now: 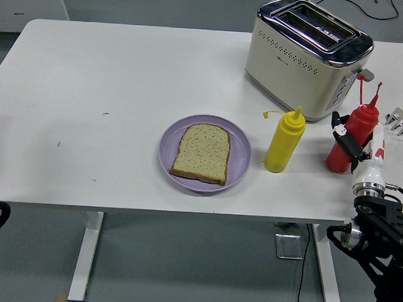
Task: Pick up the cup,pour liquid into bread,place the cup on the desk
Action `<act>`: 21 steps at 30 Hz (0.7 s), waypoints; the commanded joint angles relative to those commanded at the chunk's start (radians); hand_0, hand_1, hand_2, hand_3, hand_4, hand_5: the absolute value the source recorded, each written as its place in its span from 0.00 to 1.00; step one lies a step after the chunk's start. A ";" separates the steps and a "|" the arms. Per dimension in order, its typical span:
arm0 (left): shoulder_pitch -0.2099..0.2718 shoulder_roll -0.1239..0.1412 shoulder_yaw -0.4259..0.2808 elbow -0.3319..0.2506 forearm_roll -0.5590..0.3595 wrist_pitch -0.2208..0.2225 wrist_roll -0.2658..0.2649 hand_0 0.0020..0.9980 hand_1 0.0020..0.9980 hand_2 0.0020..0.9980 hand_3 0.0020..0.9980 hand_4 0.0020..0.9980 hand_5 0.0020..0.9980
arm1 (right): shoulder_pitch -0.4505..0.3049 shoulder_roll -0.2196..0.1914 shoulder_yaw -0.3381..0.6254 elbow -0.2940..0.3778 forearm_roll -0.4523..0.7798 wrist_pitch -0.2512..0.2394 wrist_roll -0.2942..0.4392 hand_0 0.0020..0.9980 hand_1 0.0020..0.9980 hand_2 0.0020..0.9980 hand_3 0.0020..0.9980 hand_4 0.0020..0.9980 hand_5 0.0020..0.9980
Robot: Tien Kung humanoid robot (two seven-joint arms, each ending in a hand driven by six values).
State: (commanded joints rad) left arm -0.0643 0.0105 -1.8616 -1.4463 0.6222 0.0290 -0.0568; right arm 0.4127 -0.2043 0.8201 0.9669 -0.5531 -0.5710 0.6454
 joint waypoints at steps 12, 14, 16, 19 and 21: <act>-0.001 0.000 -0.001 0.000 0.000 0.000 0.000 0.84 0.86 0.88 0.77 0.66 1.00 | -0.029 -0.011 -0.004 0.033 -0.029 -0.014 0.000 0.34 0.42 0.46 0.52 0.75 0.12; -0.001 0.000 -0.001 0.001 0.000 -0.001 0.000 0.84 0.86 0.88 0.77 0.66 1.00 | -0.035 -0.013 0.003 0.037 -0.047 -0.004 0.000 0.34 0.42 0.46 0.52 0.75 0.12; -0.001 0.000 -0.001 0.001 0.000 -0.001 0.000 0.84 0.86 0.88 0.77 0.66 1.00 | -0.038 -0.013 0.006 0.037 -0.059 0.000 0.000 0.58 0.61 0.61 0.83 0.77 0.12; -0.002 0.001 0.000 0.001 0.000 -0.001 0.000 0.84 0.86 0.88 0.77 0.66 1.00 | -0.042 -0.014 0.008 0.039 -0.072 0.000 0.000 0.58 0.61 0.61 0.83 0.77 0.12; -0.002 0.001 0.000 0.000 0.000 -0.001 0.000 0.84 0.86 0.88 0.77 0.67 1.00 | -0.049 -0.016 0.013 0.047 -0.083 0.002 0.000 0.73 0.70 0.72 0.92 0.77 0.13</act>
State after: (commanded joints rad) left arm -0.0667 0.0113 -1.8617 -1.4460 0.6220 0.0279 -0.0564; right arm 0.3637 -0.2202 0.8335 1.0136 -0.6362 -0.5690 0.6454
